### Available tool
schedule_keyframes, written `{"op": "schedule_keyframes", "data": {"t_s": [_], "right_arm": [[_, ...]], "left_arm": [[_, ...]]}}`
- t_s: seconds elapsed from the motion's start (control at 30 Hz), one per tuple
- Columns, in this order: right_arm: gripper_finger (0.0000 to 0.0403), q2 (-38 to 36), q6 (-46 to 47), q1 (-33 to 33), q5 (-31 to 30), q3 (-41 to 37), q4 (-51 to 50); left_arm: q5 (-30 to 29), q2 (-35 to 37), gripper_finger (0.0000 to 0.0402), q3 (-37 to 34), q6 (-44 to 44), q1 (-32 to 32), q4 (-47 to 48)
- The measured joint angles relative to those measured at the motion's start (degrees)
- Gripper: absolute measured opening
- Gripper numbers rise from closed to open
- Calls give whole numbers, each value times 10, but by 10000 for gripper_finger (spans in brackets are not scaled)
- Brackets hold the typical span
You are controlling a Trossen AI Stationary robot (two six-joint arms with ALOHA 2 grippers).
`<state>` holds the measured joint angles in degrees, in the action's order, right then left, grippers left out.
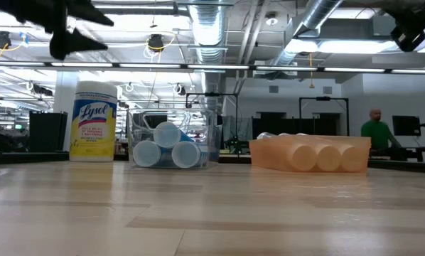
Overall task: Pick & place silicon tubes, Sealant and Lysol wipes
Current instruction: Return to Home Position
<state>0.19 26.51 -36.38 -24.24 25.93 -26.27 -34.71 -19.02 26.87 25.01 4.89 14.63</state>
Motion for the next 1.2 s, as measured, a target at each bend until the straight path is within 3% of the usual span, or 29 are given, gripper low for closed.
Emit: {"op": "schedule_keyframes", "data": {"t_s": [0.13,0.37,0.53,0.7,0.83,1.03,1.2], "right_arm": [[302,0,-9,0,1,-1,7],[302,0,-56,0,3,-1,-16],[302,2,-2,1,-15,-1,-44],[302,0,-82,1,0,-1,6],[302,1,-141,1,30,-27,105],[302,0,-159,1,77,-78,119],[302,0,-169,1,77,-81,116]], "left_arm": [[13,51,319,-83,2,0,-63],[17,116,319,-177,65,0,-74],[18,121,319,-200,122,0,-69],[18,116,319,-201,173,0,-38],[31,116,319,-201,256,0,-44],[46,116,319,-201,105,0,-107],[147,116,319,-201,-30,0,-178]]}}
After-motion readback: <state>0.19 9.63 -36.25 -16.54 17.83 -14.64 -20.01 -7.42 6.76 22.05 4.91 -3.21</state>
